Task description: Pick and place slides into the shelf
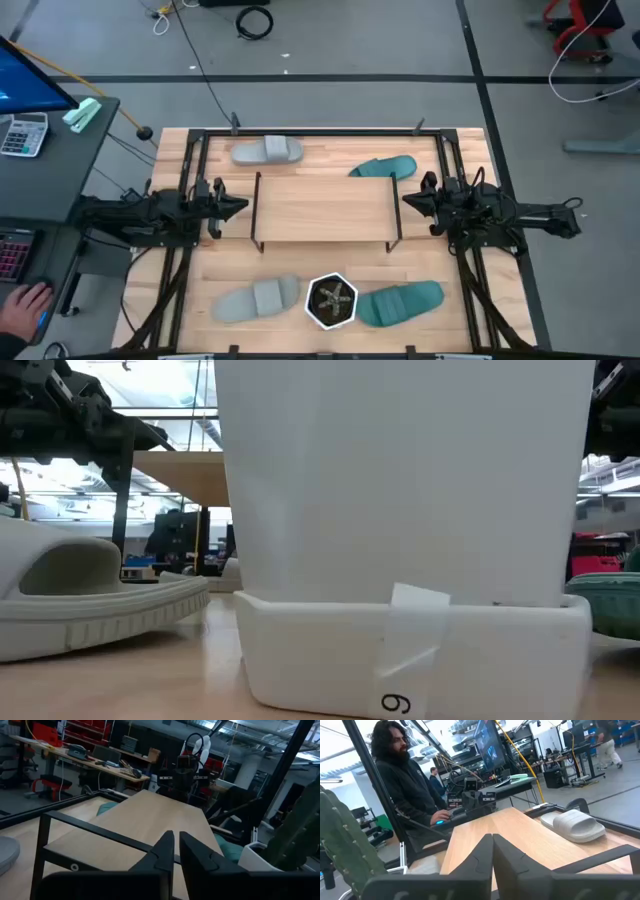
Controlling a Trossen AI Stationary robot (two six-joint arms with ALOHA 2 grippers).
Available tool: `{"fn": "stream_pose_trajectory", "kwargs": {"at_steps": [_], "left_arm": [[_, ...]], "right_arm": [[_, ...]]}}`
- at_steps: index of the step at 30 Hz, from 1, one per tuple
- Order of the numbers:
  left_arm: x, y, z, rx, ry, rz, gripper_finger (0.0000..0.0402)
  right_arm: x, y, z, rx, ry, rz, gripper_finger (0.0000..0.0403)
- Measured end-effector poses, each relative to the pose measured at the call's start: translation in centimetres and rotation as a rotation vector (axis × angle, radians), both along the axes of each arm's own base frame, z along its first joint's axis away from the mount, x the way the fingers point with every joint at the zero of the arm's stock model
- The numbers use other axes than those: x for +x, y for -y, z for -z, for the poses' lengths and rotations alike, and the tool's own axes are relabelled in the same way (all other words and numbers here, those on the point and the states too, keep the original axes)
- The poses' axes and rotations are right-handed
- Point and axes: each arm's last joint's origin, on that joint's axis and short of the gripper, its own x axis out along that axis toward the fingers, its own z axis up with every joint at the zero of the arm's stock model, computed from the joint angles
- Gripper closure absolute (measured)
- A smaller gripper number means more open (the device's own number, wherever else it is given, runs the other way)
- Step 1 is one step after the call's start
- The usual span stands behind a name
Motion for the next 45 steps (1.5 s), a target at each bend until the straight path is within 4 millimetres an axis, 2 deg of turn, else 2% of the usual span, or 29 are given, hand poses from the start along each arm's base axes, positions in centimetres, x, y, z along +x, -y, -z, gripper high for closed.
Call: {"fn": "stream_pose_trajectory", "kwargs": {"at_steps": [14, 25, 35, 45], "left_arm": [[0.0, 0.0, 0.0, 0.0, 0.0, 0.0, 0.0361], [0.0, 0.0, 0.01, 0.0, 0.0, 0.0, 0.0374], [0.0, 0.0, 0.0, 0.0, 0.0, 0.0, 0.0361], [0.0, 0.0, 0.01, 0.0, 0.0, 0.0, 0.0374]], "right_arm": [[0.0, 0.0, 0.0, 0.0, 0.0, 0.0, 0.0386], [0.0, 0.0, 0.0, 0.0, 0.0, 0.0, 0.0386], [0.0, 0.0, 0.0, 0.0, 0.0, 0.0, 0.0386], [0.0, 0.0, 0.0, 0.0, 0.0, 0.0, 0.0386]]}}
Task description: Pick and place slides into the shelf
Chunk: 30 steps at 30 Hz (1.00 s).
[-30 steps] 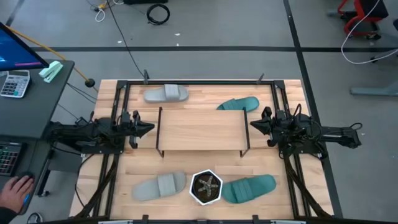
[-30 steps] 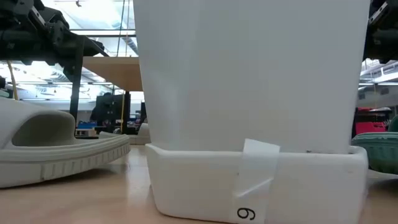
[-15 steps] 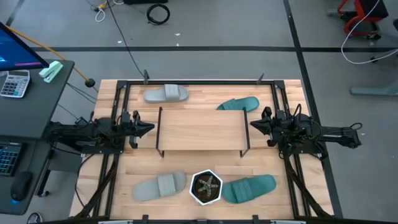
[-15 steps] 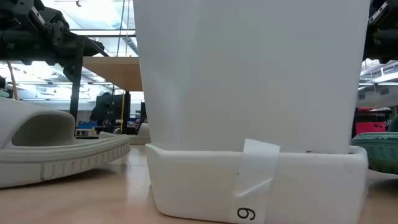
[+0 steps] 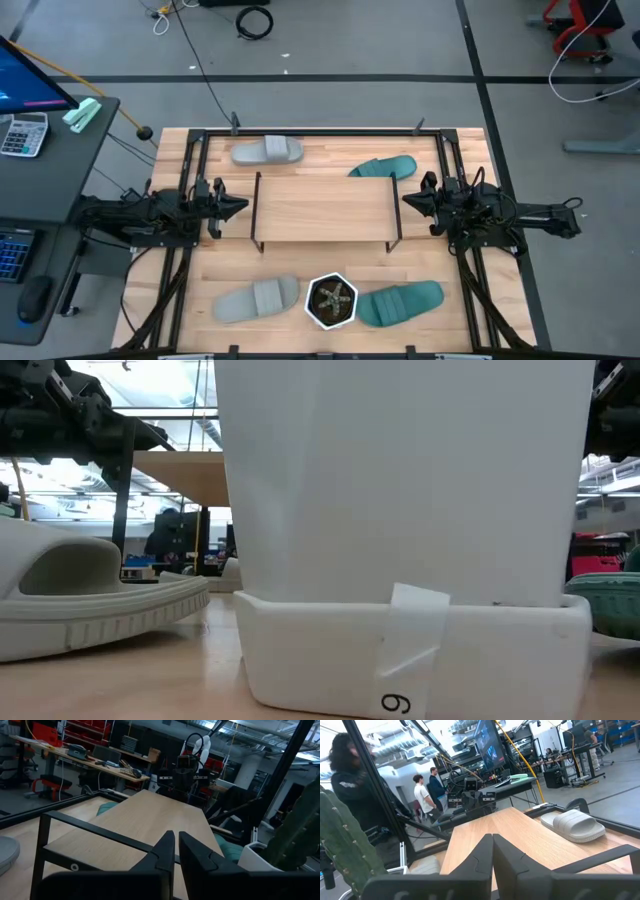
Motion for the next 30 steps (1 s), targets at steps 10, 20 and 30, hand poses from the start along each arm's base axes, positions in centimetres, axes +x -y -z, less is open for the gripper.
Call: {"fn": "stream_pose_trajectory", "kwargs": {"at_steps": [10, 20, 30], "left_arm": [[0.0, 0.0, 0.0, 0.0, 0.0, 0.0, 0.0362], [0.0, 0.0, -0.01, 0.0, 0.0, 0.0, 0.0372], [0.0, 0.0, 0.0, 0.0, 0.0, 0.0, 0.0363]], "right_arm": [[0.0, 0.0, 0.0, 0.0, 0.0, -0.001, 0.0386], [0.0, 0.0, 0.0, 0.0, 0.0, 0.0, 0.0386], [0.0, 0.0, 0.0, 0.0, 0.0, 0.0, 0.0386]]}}
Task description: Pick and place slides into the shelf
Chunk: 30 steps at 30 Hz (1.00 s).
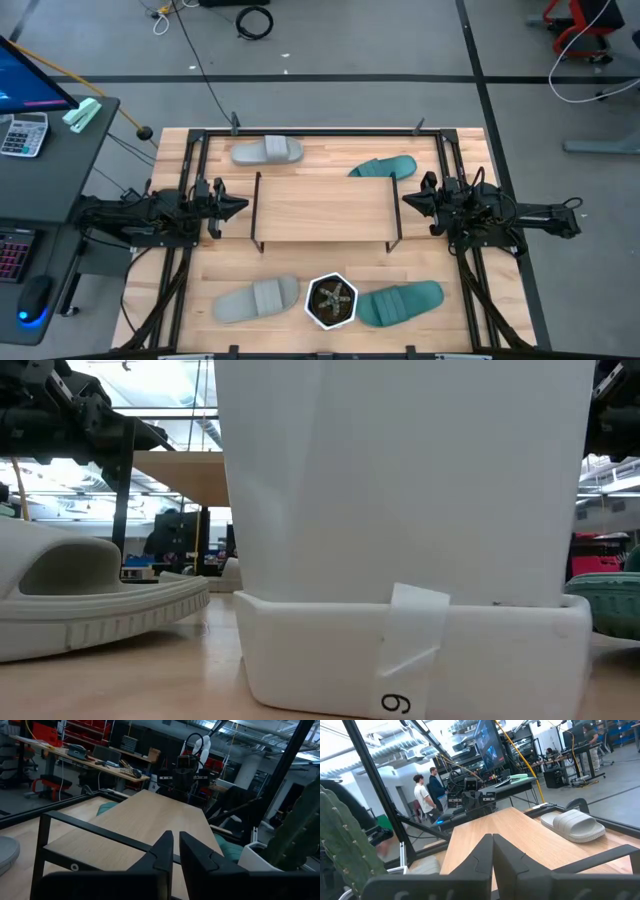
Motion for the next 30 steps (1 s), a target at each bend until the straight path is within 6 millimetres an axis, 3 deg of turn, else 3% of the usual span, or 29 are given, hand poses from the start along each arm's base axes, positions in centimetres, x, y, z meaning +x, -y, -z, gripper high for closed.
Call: {"fn": "stream_pose_trajectory", "kwargs": {"at_steps": [30], "left_arm": [[0.0, 0.0, 0.0, 0.0, 0.0, 0.0, 0.0369]], "right_arm": [[0.0, 0.0, 0.0, 0.0, 0.0, 0.0, 0.0386]]}}
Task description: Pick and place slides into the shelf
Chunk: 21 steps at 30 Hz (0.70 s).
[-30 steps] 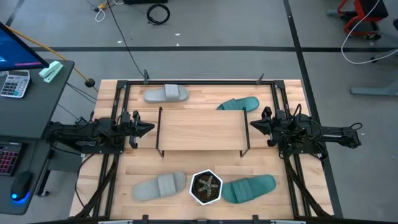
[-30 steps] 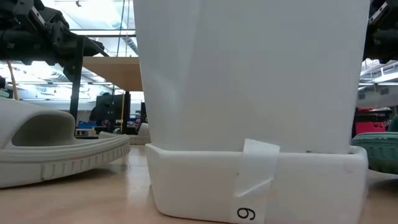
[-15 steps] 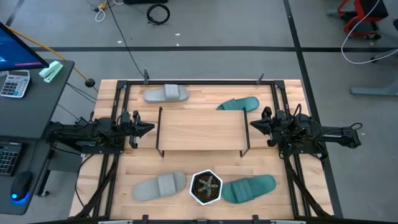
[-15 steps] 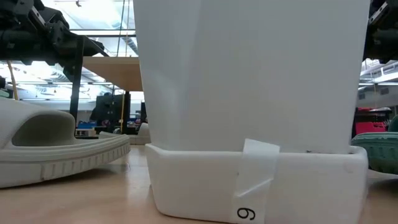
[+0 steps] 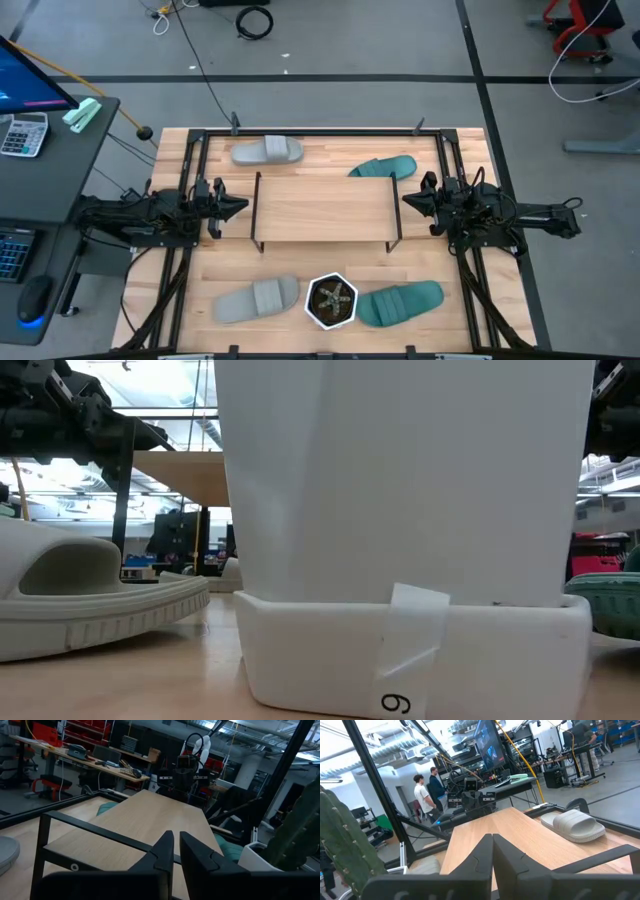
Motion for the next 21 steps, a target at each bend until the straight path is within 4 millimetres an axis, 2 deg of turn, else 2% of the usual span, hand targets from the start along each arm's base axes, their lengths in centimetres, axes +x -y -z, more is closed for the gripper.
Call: {"fn": "stream_pose_trajectory", "kwargs": {"at_steps": [21], "left_arm": [[0.0, 0.0, 0.0, 0.0, 0.0, 0.0, 0.0368]], "right_arm": [[0.0, 0.0, 0.0, 0.0, 0.0, 0.0, 0.0386]]}}
